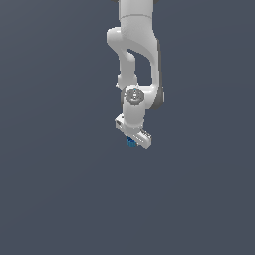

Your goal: Pick up the object and move it to a goal position.

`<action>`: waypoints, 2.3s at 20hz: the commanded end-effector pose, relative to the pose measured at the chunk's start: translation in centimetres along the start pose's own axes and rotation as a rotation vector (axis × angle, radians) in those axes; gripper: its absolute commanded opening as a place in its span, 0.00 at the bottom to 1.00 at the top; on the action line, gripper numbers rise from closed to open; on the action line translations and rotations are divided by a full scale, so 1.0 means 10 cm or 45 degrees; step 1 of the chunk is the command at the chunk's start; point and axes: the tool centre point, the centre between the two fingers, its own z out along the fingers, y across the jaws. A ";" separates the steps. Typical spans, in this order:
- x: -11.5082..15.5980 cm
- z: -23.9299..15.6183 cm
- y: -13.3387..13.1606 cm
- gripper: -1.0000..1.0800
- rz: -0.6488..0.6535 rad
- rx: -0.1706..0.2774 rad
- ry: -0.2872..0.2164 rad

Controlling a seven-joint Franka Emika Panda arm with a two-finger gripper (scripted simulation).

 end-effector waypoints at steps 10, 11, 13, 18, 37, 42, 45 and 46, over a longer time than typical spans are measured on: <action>-0.04 -0.12 -0.04 0.00 0.000 0.000 0.000; -0.06 -0.16 -0.05 0.00 0.000 0.000 0.000; -0.09 -0.25 -0.07 0.00 0.000 0.000 0.000; -0.20 -0.58 -0.16 0.00 0.001 0.000 0.000; -0.83 -2.52 -0.71 0.00 0.004 -0.004 0.004; -1.00 -3.03 -0.86 0.00 0.004 -0.004 0.004; -1.09 -3.33 -0.96 0.00 0.003 -0.003 0.003; -1.13 -3.43 -0.99 0.00 0.003 -0.003 0.003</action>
